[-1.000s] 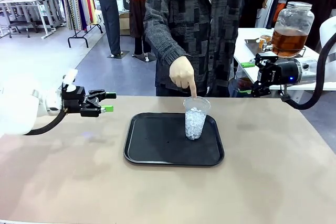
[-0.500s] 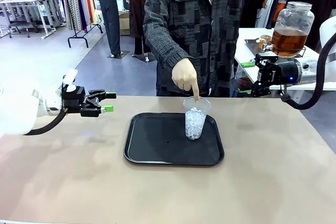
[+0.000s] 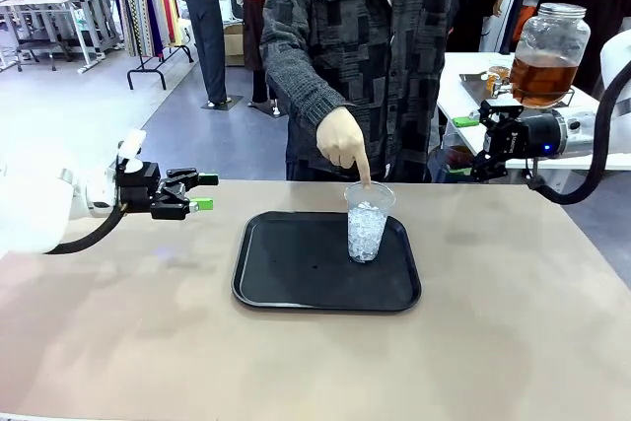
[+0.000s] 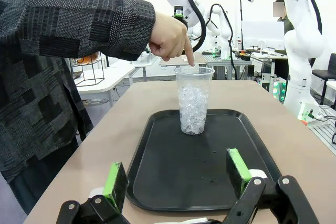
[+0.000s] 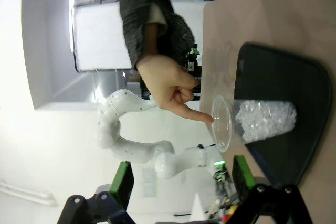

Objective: Pour the drink into the iced cup.
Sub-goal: Pick up the iced cup indicated by the human and present it to them.

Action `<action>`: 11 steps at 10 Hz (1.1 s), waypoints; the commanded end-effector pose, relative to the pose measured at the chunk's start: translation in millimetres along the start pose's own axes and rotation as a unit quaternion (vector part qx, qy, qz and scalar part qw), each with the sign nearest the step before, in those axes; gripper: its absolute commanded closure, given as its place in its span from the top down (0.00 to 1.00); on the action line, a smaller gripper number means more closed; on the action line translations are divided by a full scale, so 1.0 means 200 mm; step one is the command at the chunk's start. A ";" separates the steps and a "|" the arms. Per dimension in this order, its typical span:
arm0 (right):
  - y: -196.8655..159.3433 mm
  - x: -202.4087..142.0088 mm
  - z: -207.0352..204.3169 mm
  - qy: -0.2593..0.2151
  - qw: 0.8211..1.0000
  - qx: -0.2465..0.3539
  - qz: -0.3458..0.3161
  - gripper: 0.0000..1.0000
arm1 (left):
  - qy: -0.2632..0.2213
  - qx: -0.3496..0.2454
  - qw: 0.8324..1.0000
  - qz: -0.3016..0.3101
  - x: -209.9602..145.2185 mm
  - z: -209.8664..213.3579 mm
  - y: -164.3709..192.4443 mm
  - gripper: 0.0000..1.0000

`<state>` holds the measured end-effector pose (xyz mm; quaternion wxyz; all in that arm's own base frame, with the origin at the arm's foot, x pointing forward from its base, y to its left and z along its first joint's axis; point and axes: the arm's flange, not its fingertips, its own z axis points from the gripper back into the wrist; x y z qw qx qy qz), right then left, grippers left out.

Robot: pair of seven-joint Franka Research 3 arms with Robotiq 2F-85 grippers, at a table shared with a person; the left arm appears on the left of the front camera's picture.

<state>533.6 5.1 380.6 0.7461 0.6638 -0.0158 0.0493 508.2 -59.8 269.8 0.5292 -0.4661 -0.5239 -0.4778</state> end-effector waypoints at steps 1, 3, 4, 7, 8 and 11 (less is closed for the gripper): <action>0.02 -0.06 -0.01 -0.028 0.991 -0.012 0.134 1.00 | -0.002 -0.001 1.000 -0.001 0.01 0.00 0.00 1.00; -0.01 -0.11 -0.04 -0.051 0.961 -0.040 0.269 1.00 | -0.002 -0.001 1.000 -0.001 0.01 0.00 0.00 1.00; -0.02 -0.12 -0.06 -0.081 0.944 -0.057 0.315 1.00 | -0.002 -0.001 1.000 -0.001 0.01 0.00 0.00 1.00; 0.00 -0.12 -0.05 -0.055 0.946 -0.032 0.319 1.00 | -0.002 -0.001 1.000 -0.001 0.01 0.00 0.00 1.00; -0.03 -0.09 -0.03 -0.067 0.937 -0.064 0.335 1.00 | -0.002 -0.001 1.000 -0.001 0.01 0.00 0.00 1.00; -0.03 -0.09 -0.03 -0.067 0.937 -0.064 0.335 1.00 | -0.002 -0.001 1.000 -0.001 0.01 0.00 0.00 1.00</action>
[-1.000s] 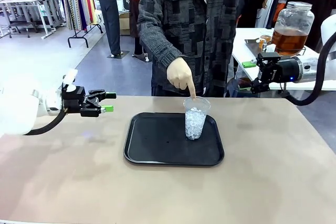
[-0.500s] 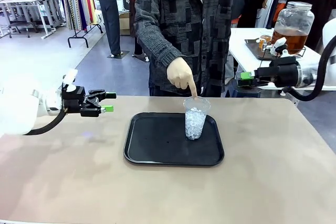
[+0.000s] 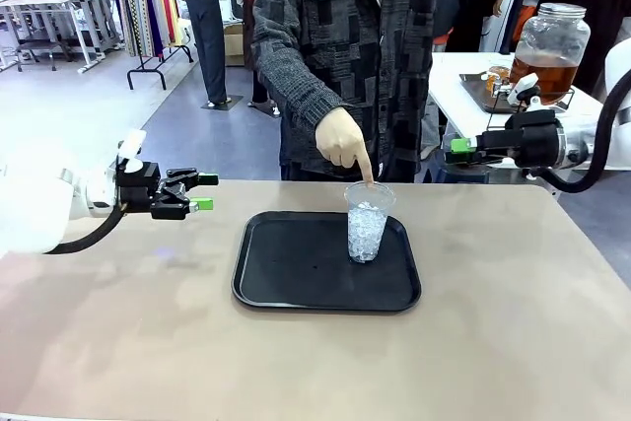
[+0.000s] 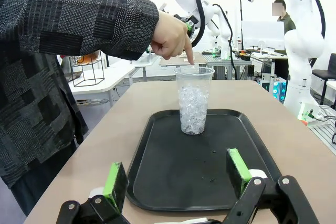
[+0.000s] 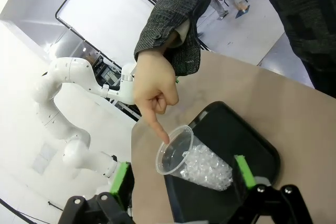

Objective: Pour the drink into the iced cup.
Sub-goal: Pick up the iced cup indicated by the human and present it to them.

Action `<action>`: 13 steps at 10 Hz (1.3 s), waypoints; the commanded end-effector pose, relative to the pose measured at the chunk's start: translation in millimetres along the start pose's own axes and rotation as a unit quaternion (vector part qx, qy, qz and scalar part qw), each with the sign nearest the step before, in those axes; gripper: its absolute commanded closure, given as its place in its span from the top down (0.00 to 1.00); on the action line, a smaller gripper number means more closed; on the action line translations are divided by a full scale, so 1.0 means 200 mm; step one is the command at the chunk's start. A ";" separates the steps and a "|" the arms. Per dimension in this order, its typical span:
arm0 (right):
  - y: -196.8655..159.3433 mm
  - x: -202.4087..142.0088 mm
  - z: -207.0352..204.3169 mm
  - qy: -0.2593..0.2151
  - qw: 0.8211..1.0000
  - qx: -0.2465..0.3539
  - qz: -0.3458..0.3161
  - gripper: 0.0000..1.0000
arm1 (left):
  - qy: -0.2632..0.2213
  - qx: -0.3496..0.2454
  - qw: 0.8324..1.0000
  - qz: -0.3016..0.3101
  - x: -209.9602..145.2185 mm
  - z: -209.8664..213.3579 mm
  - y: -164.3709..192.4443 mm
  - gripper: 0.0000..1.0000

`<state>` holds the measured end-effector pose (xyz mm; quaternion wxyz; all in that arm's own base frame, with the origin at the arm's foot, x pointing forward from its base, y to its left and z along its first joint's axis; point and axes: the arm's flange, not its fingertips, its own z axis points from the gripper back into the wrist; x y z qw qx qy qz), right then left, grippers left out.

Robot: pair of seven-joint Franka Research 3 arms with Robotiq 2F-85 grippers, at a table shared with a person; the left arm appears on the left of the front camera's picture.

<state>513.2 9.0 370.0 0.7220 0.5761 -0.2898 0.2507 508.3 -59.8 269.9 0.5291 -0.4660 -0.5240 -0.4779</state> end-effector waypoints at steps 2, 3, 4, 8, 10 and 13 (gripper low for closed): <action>0.01 -0.01 -0.04 -0.007 0.996 0.008 0.087 1.00 | -0.002 -0.001 1.000 -0.001 0.01 0.00 0.00 1.00; 0.00 -0.05 -0.06 -0.007 0.989 0.009 0.146 1.00 | -0.002 -0.001 1.000 -0.001 0.01 0.00 0.00 1.00; -0.01 -0.10 -0.08 -0.006 0.978 0.013 0.208 1.00 | -0.002 -0.001 1.000 -0.001 0.01 0.00 0.00 1.00; -0.01 -0.29 -0.17 0.013 0.936 0.000 0.350 1.00 | -0.002 -0.001 1.000 -0.001 0.01 0.00 0.00 1.00; -0.04 -0.32 -0.18 0.016 0.938 0.019 0.347 1.00 | -0.002 -0.001 1.000 -0.001 0.01 0.00 0.00 1.00; -0.04 -0.32 -0.17 0.022 0.939 0.017 0.343 1.00 | -0.002 -0.001 1.000 -0.001 0.01 0.00 0.00 1.00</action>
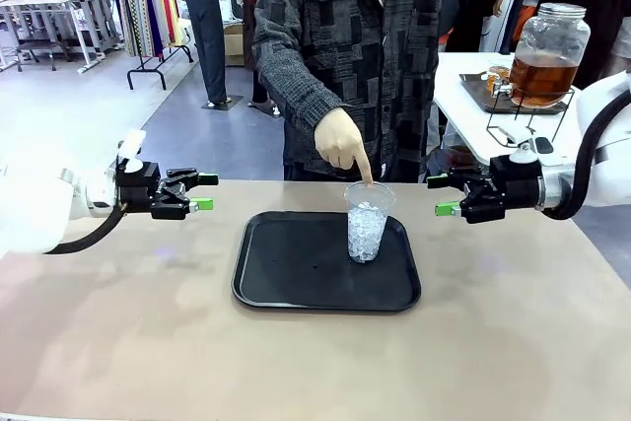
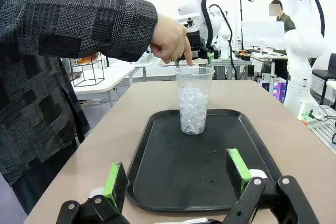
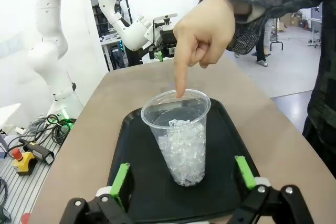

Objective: Pour the drink into the iced cup.
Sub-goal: Pick up the iced cup indicated by the human and present it to them.

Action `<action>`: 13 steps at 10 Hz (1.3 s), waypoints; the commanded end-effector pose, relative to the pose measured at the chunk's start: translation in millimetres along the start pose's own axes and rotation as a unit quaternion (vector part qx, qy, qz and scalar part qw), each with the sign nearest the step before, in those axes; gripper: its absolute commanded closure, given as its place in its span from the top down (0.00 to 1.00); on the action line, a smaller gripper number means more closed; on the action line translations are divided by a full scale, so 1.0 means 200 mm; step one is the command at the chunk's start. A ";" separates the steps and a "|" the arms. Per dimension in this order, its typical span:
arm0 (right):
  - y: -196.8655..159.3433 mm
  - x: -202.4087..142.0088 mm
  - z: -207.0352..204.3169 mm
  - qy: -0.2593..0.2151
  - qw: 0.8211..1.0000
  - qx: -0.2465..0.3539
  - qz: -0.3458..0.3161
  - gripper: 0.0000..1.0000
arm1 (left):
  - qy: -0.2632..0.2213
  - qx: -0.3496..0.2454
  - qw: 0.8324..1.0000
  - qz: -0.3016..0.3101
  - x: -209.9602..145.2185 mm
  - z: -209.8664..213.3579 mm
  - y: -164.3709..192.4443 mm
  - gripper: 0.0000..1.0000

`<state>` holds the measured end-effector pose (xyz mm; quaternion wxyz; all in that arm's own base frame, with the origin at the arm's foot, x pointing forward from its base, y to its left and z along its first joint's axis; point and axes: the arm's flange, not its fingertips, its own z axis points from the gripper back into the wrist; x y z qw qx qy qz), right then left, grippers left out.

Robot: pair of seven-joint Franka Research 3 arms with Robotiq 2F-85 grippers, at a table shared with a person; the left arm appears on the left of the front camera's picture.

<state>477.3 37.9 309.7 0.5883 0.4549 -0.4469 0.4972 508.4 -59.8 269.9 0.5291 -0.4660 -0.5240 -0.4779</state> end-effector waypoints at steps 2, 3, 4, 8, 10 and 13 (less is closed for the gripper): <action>0.00 0.02 0.00 0.004 1.000 -0.004 0.006 1.00 | -0.002 -0.001 1.000 -0.001 0.01 0.00 0.00 1.00; 0.00 0.00 0.00 0.000 1.000 -0.001 0.001 1.00 | -0.002 -0.001 1.000 -0.001 0.01 0.00 0.00 1.00; -0.04 -0.02 -0.03 -0.004 1.000 -0.011 0.016 1.00 | -0.002 -0.001 1.000 -0.001 0.01 0.00 0.00 1.00; -0.09 -0.13 -0.15 -0.029 0.998 -0.003 0.053 1.00 | -0.002 -0.001 1.000 -0.001 0.01 0.00 0.00 1.00; -0.11 -0.20 -0.20 -0.043 0.998 0.006 0.046 1.00 | -0.002 -0.001 1.000 -0.001 0.01 0.00 0.00 1.00; -0.13 -0.24 -0.29 -0.052 0.998 0.029 0.033 1.00 | -0.002 -0.001 1.000 -0.001 0.01 0.00 0.00 1.00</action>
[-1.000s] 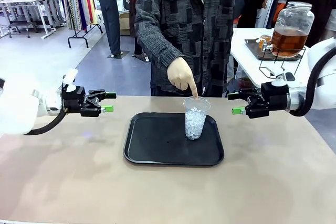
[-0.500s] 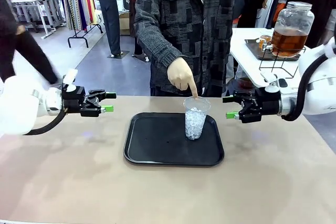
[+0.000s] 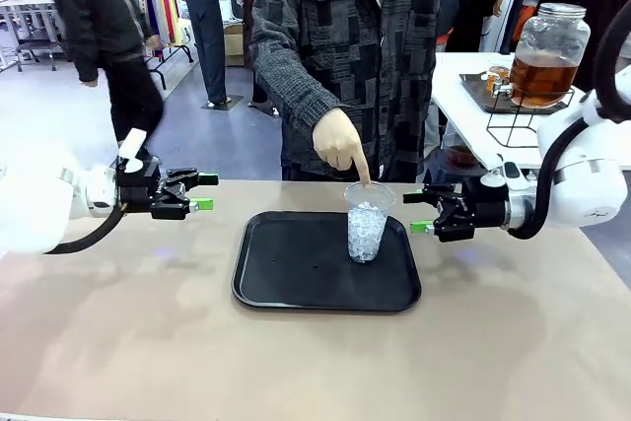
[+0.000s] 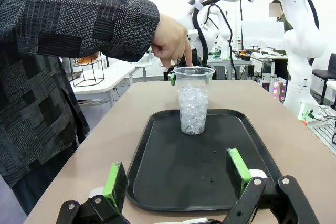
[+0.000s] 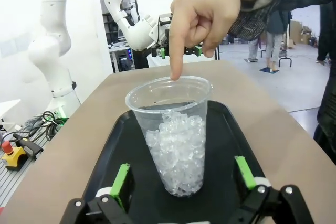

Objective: Pour the drink into the iced cup.
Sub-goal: Pick up the iced cup indicated by the human and present it to them.

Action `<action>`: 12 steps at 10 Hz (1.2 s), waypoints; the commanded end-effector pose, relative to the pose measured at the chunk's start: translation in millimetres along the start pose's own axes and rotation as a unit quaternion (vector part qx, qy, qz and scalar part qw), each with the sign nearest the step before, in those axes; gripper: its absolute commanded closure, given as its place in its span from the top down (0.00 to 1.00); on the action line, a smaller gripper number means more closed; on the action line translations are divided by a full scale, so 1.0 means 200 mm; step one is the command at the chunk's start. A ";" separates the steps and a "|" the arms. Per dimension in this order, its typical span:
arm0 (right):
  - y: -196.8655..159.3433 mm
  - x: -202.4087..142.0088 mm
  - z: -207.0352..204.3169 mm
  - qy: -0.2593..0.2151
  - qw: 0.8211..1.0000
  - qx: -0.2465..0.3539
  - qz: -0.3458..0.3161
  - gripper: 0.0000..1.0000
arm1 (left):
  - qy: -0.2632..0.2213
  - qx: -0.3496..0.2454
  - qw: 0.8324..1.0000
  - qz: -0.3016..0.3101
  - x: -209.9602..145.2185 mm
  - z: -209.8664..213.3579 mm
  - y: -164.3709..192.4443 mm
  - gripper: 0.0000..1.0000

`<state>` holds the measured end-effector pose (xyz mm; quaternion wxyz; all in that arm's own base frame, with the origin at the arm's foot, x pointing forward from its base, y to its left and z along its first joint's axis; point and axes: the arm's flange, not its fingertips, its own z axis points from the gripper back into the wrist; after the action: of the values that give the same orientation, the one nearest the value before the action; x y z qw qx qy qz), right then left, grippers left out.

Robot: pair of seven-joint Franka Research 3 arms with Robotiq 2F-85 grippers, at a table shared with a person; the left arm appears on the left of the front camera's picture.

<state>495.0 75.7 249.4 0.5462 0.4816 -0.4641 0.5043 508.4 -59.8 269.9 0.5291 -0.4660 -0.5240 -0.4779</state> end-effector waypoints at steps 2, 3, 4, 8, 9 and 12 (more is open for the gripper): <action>-0.04 0.00 -0.10 -0.021 1.000 0.015 0.006 1.00 | -0.002 -0.001 1.000 -0.001 0.01 0.00 0.00 1.00; -0.04 -0.01 -0.12 -0.020 1.000 0.016 0.003 1.00 | -0.002 -0.001 1.000 -0.001 0.01 0.00 0.00 1.00; -0.04 0.00 -0.14 -0.024 1.000 0.019 -0.003 1.00 | -0.002 -0.001 1.000 -0.001 0.01 0.00 0.00 1.00; -0.05 -0.01 -0.19 -0.020 1.000 0.020 -0.006 1.00 | -0.002 -0.001 1.000 -0.001 0.01 0.00 0.00 1.00; -0.05 -0.01 -0.21 -0.018 1.000 0.019 -0.007 1.00 | -0.002 -0.001 1.000 -0.001 0.01 0.00 0.00 1.00; -0.07 -0.02 -0.27 -0.012 1.000 0.019 -0.012 1.00 | -0.002 -0.001 1.000 -0.001 0.01 0.00 0.00 1.00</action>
<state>501.2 115.8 239.3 0.5264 0.5069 -0.4536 0.5101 508.4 -59.8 269.9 0.5291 -0.4660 -0.5240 -0.4779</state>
